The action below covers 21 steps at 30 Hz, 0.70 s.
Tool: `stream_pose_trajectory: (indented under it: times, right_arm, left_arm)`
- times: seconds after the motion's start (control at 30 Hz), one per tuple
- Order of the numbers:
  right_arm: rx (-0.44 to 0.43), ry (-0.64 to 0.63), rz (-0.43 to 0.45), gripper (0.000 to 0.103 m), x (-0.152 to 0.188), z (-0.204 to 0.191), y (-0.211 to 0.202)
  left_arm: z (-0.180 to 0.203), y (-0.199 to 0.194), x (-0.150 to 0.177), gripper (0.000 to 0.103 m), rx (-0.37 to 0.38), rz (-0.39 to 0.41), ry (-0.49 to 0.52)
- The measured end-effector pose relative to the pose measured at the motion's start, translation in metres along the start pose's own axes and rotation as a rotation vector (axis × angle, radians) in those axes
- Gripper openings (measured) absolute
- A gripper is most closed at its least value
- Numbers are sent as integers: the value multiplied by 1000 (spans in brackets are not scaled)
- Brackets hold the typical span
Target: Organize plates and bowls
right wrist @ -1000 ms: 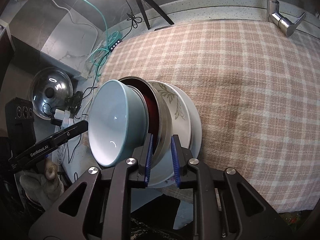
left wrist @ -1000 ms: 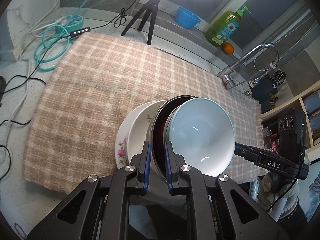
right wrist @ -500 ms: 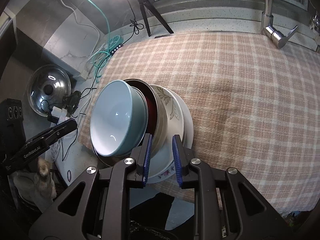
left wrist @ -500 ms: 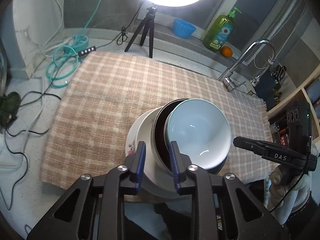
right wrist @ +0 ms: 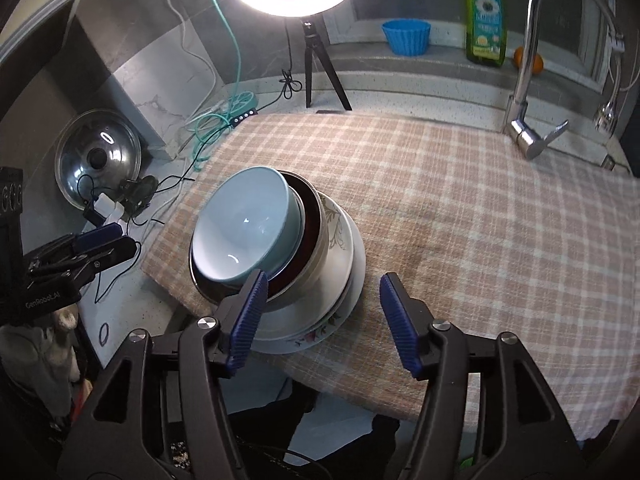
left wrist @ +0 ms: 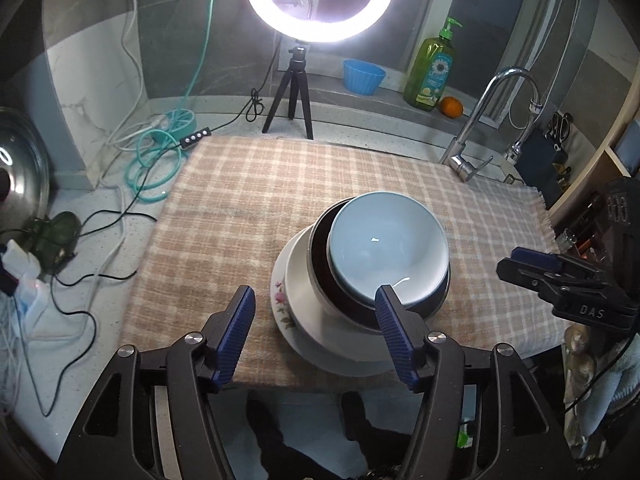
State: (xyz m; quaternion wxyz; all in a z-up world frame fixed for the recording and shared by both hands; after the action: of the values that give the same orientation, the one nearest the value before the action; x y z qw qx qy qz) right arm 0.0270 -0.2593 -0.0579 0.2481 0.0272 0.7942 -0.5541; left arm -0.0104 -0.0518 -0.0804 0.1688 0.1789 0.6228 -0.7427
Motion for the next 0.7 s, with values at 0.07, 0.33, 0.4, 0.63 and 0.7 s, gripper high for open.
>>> stream_pose_trajectory:
  times: [0.07, 0.33, 0.4, 0.63, 0.7]
  right_arm:
    - [14, -14, 21, 67, 3, -2, -7]
    - [55, -48, 79, 75, 14, -7, -22]
    - [63, -53, 83, 76, 16, -9, -23]
    - [58, -43, 86, 81, 20, -10, -20]
    - [61, -51, 90, 82, 18, -12, -20]
  left_arm:
    - [1, -4, 4, 64, -23, 13, 0]
    - [1, -12, 12, 64, -59, 23, -30]
    - [0, -13, 12, 64, -72, 30, -34]
    - [5, -19, 10, 64, -95, 54, -19]
    - [5, -19, 10, 64, -94, 54, -17]
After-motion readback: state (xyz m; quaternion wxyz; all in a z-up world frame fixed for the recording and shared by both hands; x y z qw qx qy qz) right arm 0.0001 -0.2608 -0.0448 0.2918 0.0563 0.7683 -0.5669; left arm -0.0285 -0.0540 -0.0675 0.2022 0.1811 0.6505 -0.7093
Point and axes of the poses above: each gripper's, at about its wrist camera, not at the fingertips, and y roughly the way its jaws point, z to its right, x to its underside, the point moved 4 cm from there along y, roughly the way its jaws point, and after that the axes turned 8 degrees about -z, right-handed, at the moved point
